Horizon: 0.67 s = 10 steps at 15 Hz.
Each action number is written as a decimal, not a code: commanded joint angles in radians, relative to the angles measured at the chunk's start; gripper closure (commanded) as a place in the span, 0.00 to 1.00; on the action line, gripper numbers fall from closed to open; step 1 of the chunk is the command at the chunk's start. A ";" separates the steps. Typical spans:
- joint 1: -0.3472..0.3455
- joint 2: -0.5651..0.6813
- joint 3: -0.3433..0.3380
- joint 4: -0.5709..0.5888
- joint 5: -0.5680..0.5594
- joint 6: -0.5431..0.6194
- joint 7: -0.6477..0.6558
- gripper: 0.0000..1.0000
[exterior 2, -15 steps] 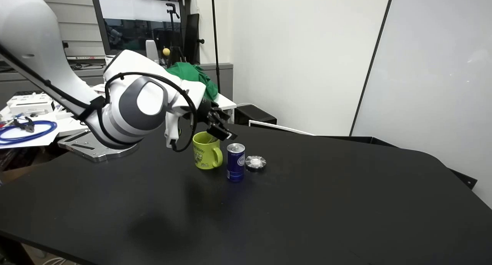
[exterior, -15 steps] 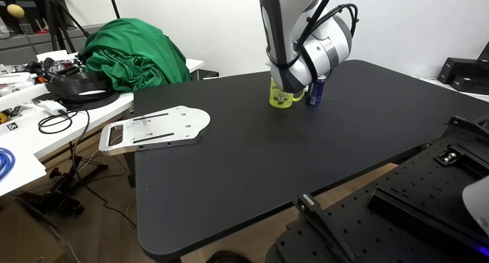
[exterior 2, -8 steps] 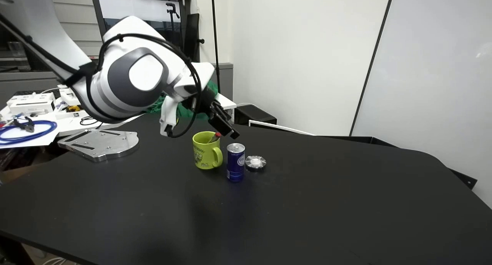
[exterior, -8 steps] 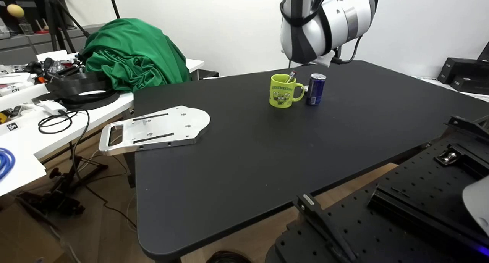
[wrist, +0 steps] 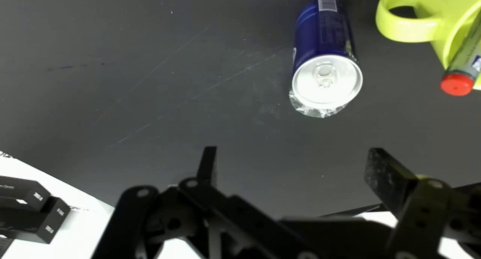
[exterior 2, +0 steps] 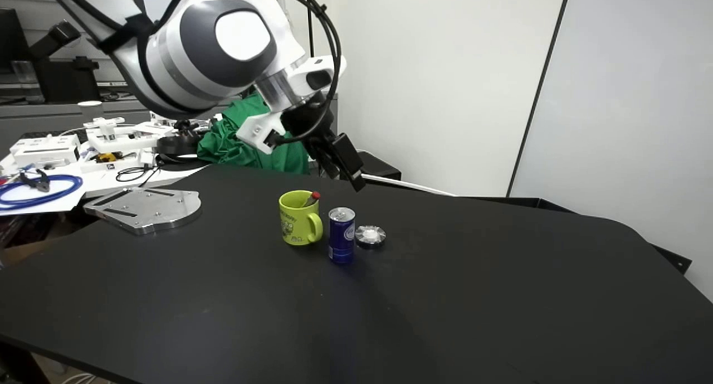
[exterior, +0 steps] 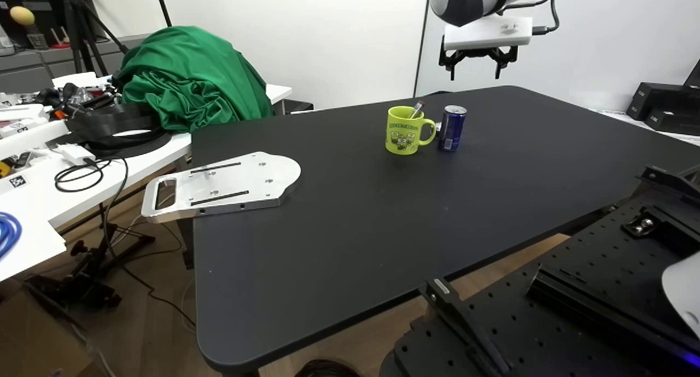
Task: Put the marker in the mug
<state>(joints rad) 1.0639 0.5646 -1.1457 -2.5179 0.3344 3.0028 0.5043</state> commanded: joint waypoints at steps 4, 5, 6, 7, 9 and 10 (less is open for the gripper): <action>-0.066 -0.226 -0.038 -0.013 -0.245 -0.125 -0.257 0.00; -0.088 -0.257 -0.030 -0.013 -0.283 -0.137 -0.292 0.00; -0.080 -0.274 -0.042 -0.016 -0.273 -0.153 -0.356 0.00; -0.095 -0.302 -0.039 -0.017 -0.293 -0.164 -0.401 0.00; -0.114 -0.355 -0.034 -0.018 -0.308 -0.197 -0.506 0.00; -0.121 -0.379 -0.032 -0.018 -0.312 -0.218 -0.556 0.00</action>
<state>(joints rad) 0.9703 0.3083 -1.1769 -2.5236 0.0644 2.8396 0.0753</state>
